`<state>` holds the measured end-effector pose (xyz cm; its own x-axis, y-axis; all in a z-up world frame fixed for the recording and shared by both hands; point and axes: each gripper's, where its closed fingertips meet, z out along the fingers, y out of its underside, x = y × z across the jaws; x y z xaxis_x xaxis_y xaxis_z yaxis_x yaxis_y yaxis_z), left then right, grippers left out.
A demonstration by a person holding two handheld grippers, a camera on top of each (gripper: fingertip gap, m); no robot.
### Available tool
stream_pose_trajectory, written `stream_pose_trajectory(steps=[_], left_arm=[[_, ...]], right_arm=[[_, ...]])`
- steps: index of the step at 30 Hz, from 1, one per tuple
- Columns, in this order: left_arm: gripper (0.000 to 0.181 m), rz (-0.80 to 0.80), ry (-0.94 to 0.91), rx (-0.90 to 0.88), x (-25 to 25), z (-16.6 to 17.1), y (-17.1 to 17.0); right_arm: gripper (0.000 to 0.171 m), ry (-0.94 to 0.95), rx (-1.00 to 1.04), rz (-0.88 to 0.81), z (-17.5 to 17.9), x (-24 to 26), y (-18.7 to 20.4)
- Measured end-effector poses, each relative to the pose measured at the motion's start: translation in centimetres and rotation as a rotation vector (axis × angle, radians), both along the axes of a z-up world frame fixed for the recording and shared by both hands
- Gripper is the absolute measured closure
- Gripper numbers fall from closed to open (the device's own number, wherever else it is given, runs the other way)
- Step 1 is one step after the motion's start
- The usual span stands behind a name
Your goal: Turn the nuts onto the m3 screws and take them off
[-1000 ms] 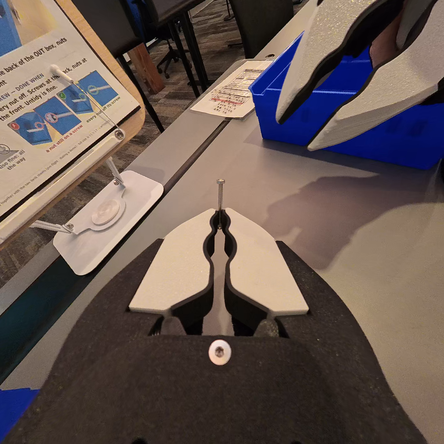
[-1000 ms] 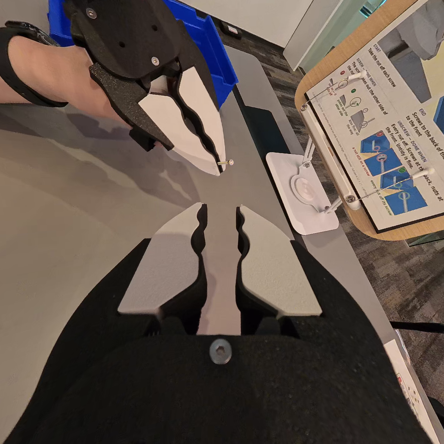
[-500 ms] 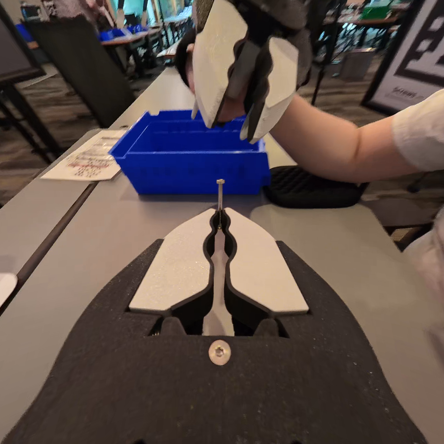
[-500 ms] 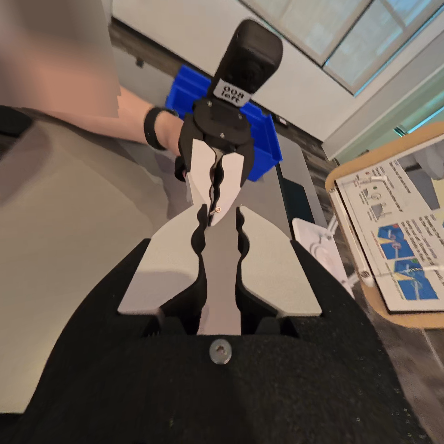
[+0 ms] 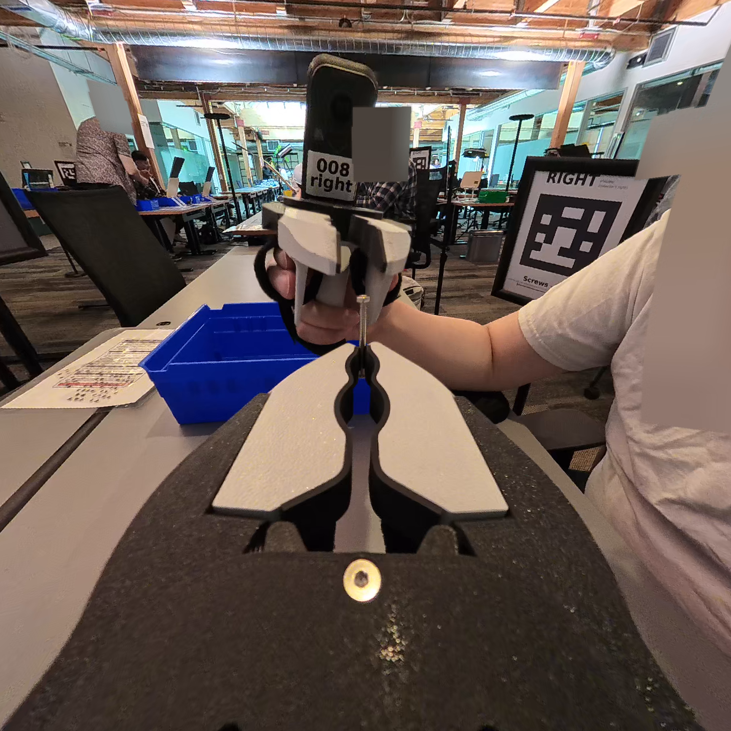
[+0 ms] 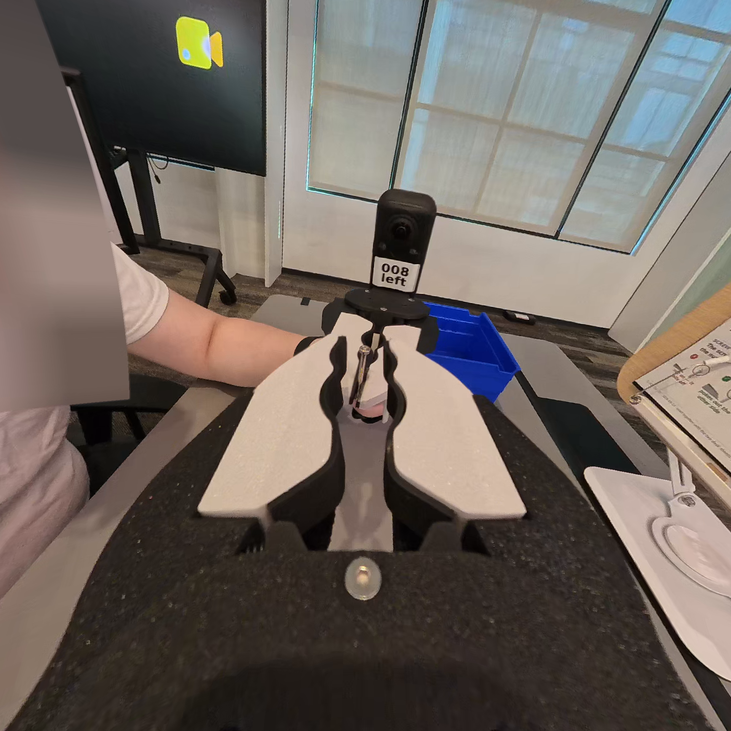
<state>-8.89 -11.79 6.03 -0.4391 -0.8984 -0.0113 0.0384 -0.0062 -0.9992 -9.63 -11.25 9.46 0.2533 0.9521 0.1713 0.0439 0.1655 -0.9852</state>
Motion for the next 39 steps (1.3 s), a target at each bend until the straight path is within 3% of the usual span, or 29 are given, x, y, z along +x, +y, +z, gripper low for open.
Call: stream_pose_trajectory(steps=[25, 39], left_arm=[[0.18, 0.047, 0.005, 0.022, 0.3, 0.3, 0.1], [0.18, 0.441, 0.02, 0.126, 1.0, 0.3, 4.6]], right_arm=[[0.166, -0.021, -0.045, -0.008, -0.9, -0.8, 0.4], [0.166, 0.013, -0.119, -0.35, -0.9, 0.1, 4.3]])
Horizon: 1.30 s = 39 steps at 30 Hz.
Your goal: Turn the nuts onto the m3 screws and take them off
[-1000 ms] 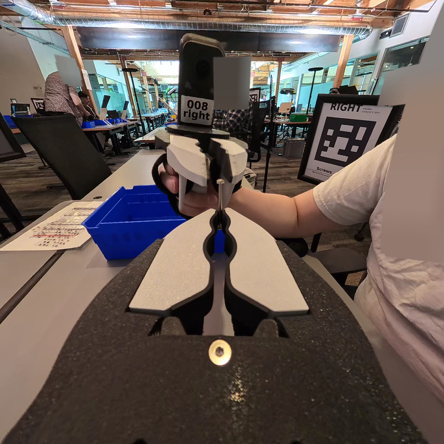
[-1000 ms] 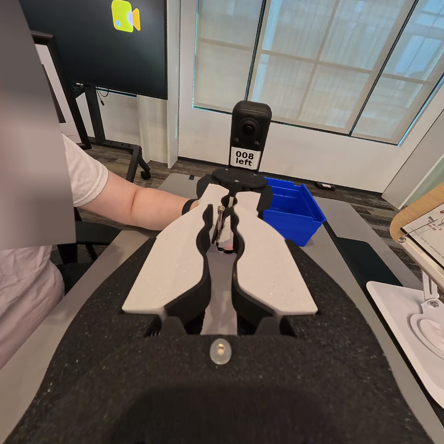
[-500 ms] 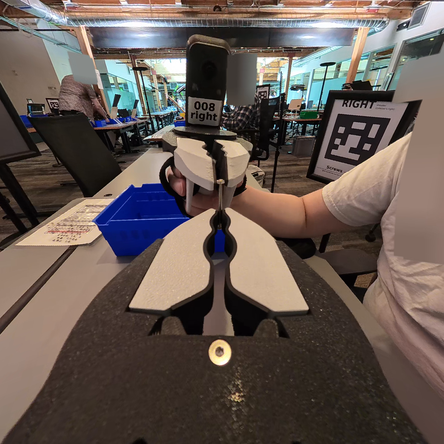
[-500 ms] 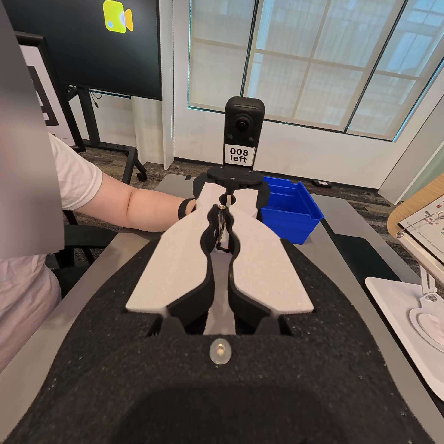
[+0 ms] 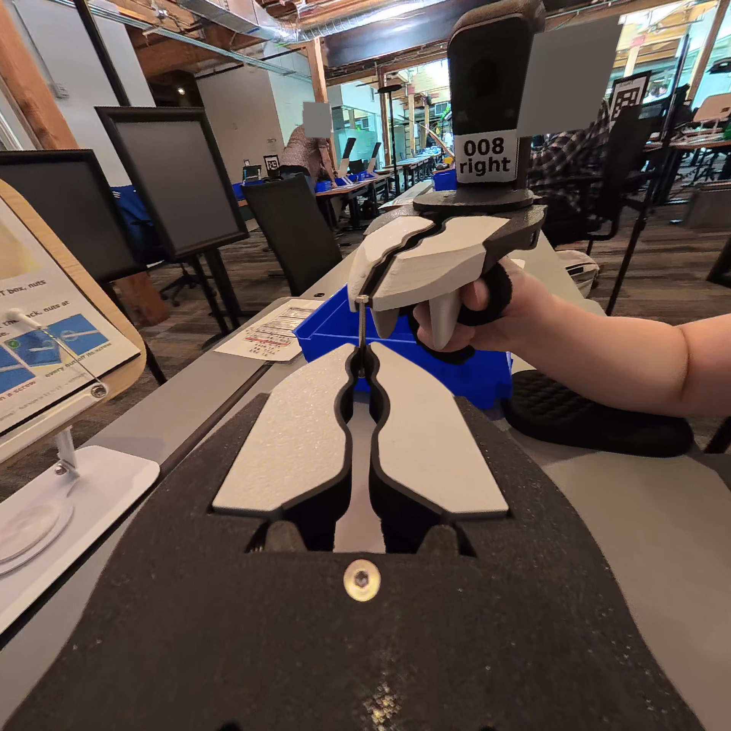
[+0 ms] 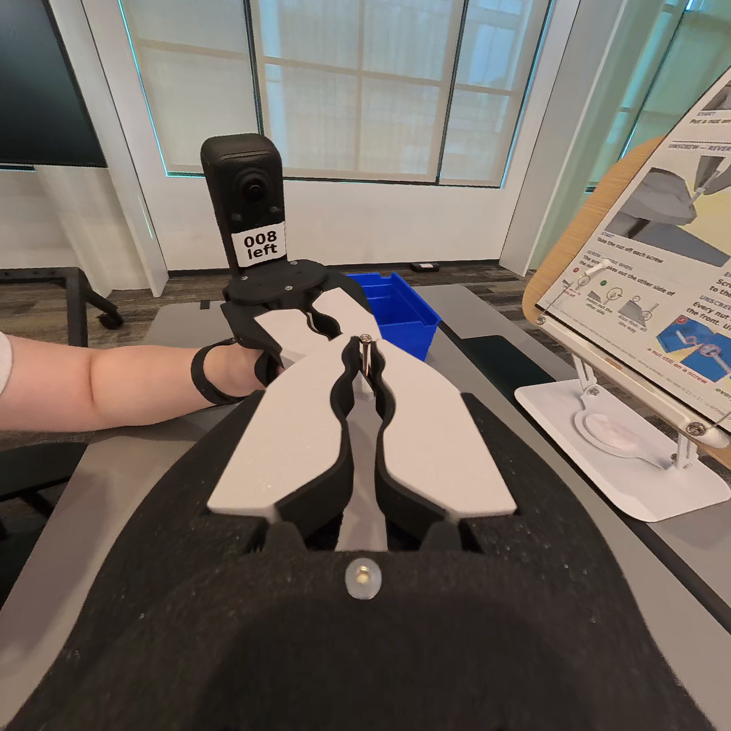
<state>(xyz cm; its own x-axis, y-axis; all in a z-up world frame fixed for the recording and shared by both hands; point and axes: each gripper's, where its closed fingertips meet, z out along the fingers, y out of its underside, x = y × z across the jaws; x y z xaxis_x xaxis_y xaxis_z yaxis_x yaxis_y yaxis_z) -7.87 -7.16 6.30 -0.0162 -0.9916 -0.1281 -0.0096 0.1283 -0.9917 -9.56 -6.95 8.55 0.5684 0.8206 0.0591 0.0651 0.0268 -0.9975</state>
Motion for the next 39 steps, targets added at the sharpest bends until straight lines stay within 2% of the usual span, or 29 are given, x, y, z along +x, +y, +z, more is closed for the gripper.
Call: stream_pose_trajectory(steps=[5, 10, 21, 25, 30, 39], left_arm=[[0.18, -0.082, -0.018, -0.052, -0.2, 0.4, -0.8], [0.18, -0.155, -0.035, -0.063, -0.2, 0.7, -1.9], [0.18, -0.139, -0.028, -0.034, -0.1, 0.6, -1.9], [0.18, -0.117, -0.029, -0.038, -0.2, 0.7, -1.4], [0.18, -0.13, -0.042, -0.05, -0.3, 0.9, -1.5], [0.18, -0.142, -0.027, -0.044, 0.1, 0.6, -2.0]], right_arm=[[0.151, 0.004, 0.066, 0.077, 0.9, 0.2, -1.0], [0.148, 0.018, 0.111, 0.165, 1.3, 0.3, -2.0], [0.149, -0.078, 0.155, 0.159, 0.7, -0.6, -2.4], [0.158, -0.066, 0.175, 0.173, 1.1, -0.5, -2.8], [0.153, -0.078, 0.17, 0.121, 0.8, -0.3, -2.0], [0.164, -0.047, 0.16, 0.106, 0.8, -0.4, -1.8]])
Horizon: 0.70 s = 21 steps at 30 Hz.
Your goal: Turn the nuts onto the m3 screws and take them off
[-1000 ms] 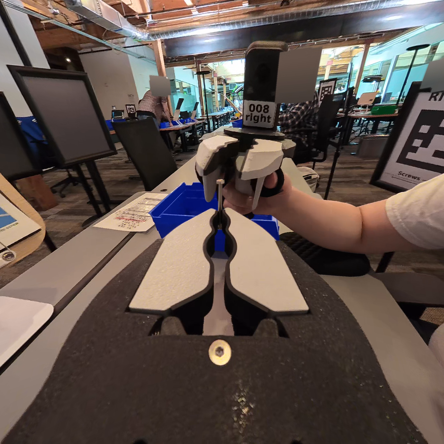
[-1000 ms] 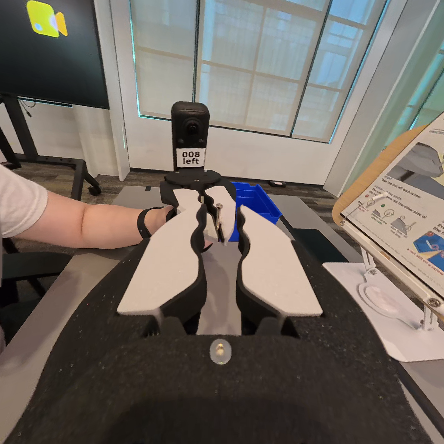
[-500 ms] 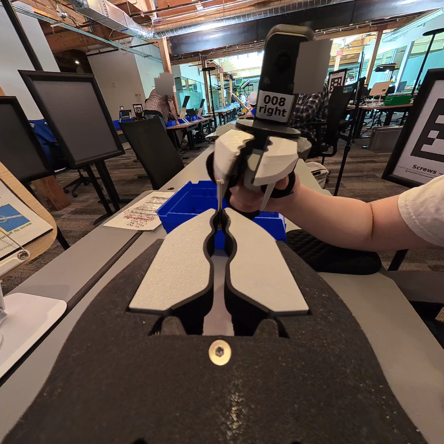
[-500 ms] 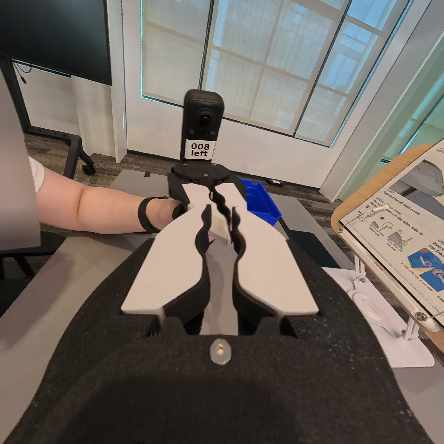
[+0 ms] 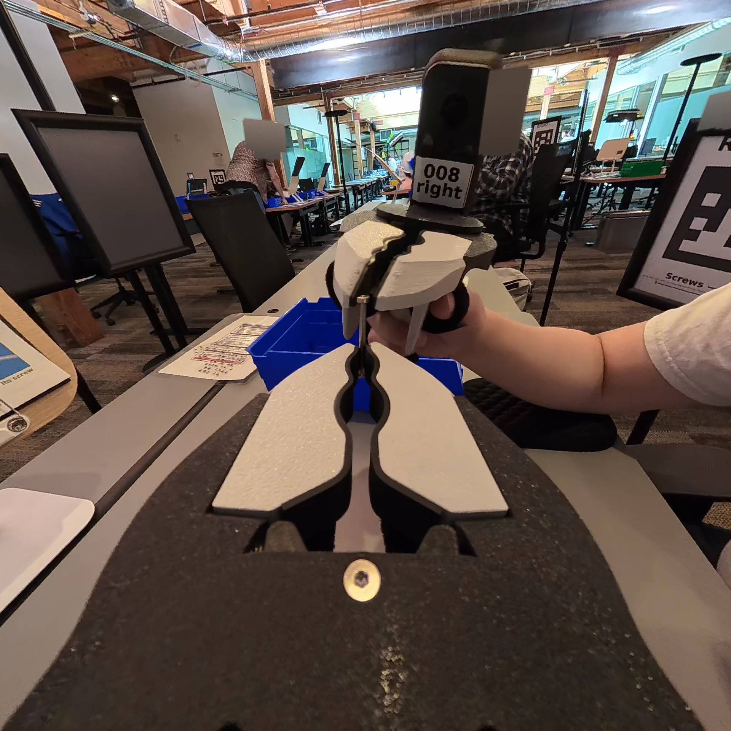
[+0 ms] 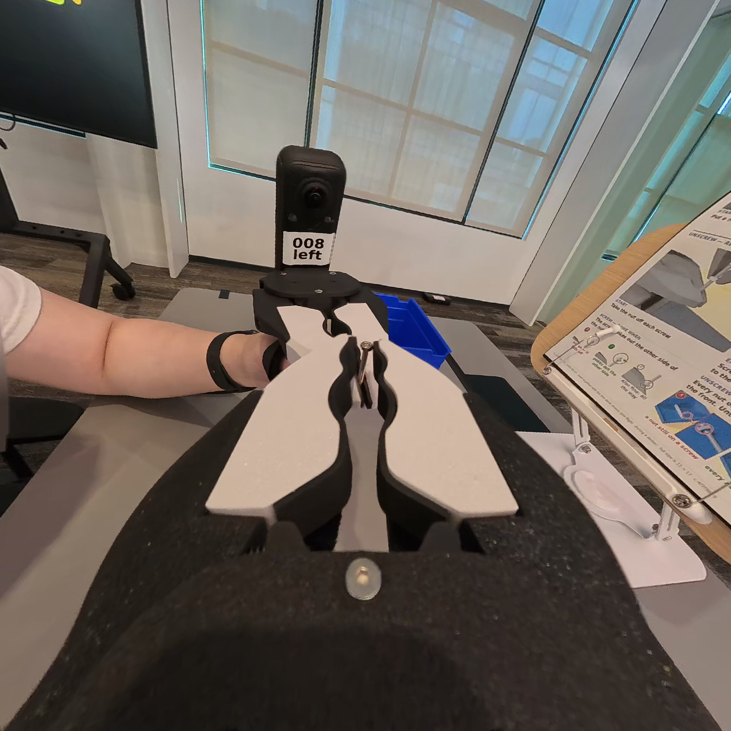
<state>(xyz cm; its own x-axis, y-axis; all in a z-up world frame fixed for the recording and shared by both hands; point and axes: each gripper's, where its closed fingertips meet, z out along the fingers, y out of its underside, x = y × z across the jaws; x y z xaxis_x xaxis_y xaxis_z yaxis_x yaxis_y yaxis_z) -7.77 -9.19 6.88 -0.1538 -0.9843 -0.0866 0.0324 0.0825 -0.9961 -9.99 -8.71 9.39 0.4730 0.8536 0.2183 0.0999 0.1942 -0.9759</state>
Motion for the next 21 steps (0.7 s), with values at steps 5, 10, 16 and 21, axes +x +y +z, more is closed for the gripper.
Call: stream_pose_trajectory(steps=[5, 10, 16, 21], left_arm=[[0.18, -0.056, 0.009, 0.002, -0.1, 0.0, -0.9], [0.18, -0.302, 0.04, -0.047, -0.6, 0.0, -4.4], [0.18, -0.448, 0.066, -0.113, -0.8, -0.3, -6.5], [0.18, -0.173, 0.082, -0.09, 0.1, -0.7, -2.2]], right_arm=[[0.166, 0.01, -0.037, 0.083, 0.0, -0.1, -0.8], [0.166, 0.019, -0.084, 0.357, 0.0, -0.5, -4.1], [0.166, 0.032, -0.109, 0.512, -0.3, -0.7, -5.9], [0.166, 0.012, -0.151, 0.226, -0.6, 0.2, -1.8]])
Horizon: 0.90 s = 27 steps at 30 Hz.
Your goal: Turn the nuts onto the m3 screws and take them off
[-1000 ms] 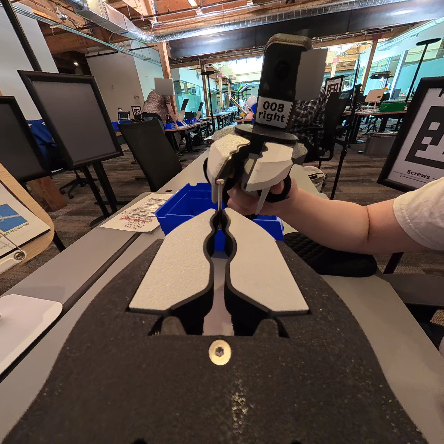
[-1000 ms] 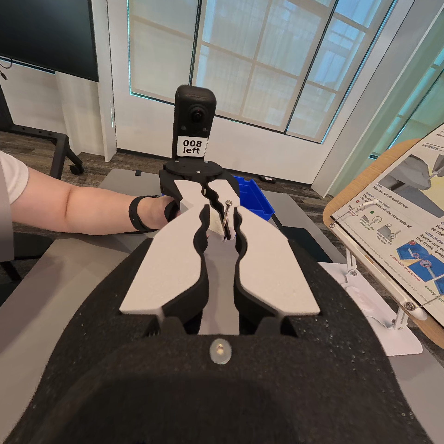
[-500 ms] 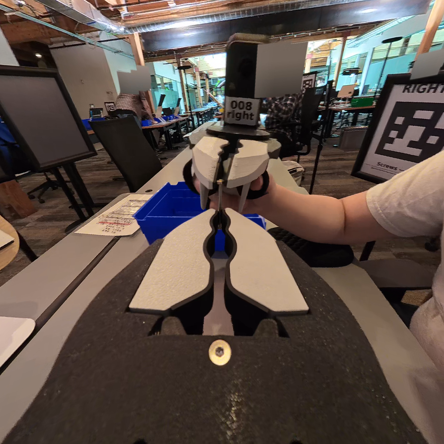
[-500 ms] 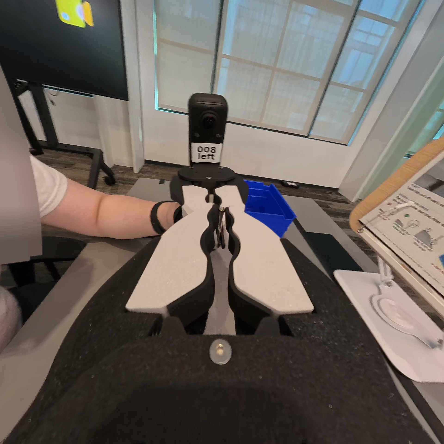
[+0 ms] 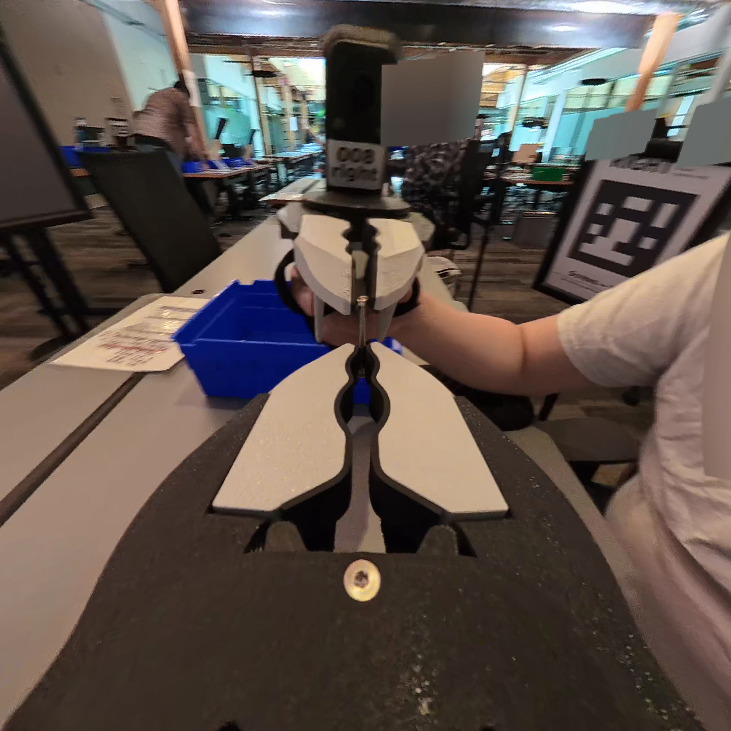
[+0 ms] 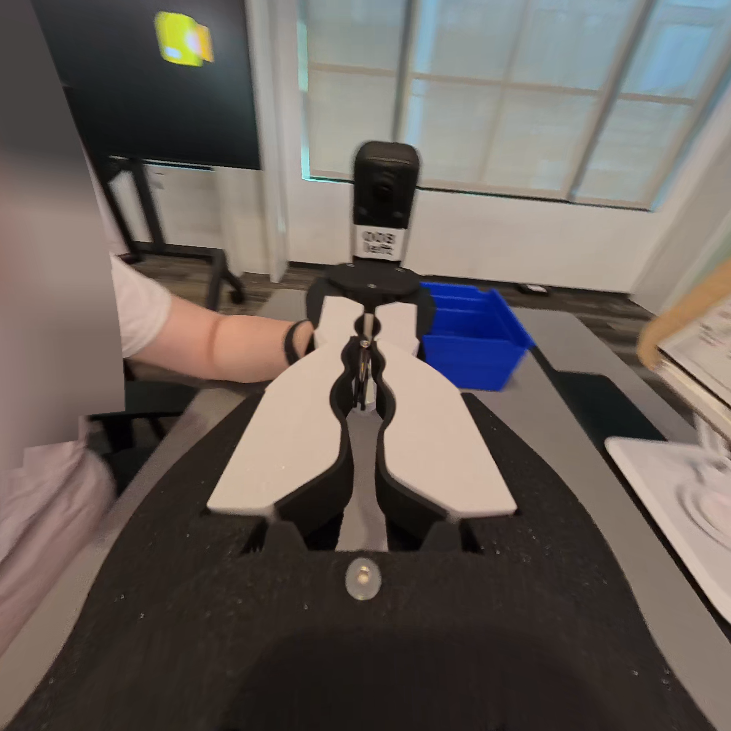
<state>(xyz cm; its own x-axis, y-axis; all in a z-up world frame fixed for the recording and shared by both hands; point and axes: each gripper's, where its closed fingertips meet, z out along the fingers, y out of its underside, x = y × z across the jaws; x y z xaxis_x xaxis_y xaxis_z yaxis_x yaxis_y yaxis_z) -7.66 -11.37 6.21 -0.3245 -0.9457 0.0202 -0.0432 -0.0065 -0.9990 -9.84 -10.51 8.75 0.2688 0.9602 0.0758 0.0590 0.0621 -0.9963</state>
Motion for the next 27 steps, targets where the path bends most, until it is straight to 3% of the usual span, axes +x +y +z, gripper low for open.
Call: stream_pose_trajectory(steps=[5, 9, 14, 20, 27], left_arm=[[0.18, 0.276, 0.047, 0.026, 0.6, -1.3, 4.2], [0.18, 0.329, 0.082, 0.043, 0.8, -2.0, 5.0], [0.18, 0.197, 0.034, 0.021, 0.6, -0.9, 3.0], [0.18, 0.041, -0.029, 0.05, 0.2, 0.0, 0.1], [0.18, -0.041, -0.037, 0.093, 0.2, 0.1, -1.9]], right_arm=[[0.166, -0.059, -0.074, -0.335, -1.3, 0.9, 4.0], [0.165, -0.087, -0.068, -0.405, -2.0, 0.7, 4.7], [0.149, -0.012, 0.023, -0.247, -0.1, 0.7, 2.9], [0.151, 0.063, 0.017, 0.005, 0.8, 0.8, 0.0], [0.159, 0.068, 0.045, 0.178, 0.7, 0.1, -2.4]])
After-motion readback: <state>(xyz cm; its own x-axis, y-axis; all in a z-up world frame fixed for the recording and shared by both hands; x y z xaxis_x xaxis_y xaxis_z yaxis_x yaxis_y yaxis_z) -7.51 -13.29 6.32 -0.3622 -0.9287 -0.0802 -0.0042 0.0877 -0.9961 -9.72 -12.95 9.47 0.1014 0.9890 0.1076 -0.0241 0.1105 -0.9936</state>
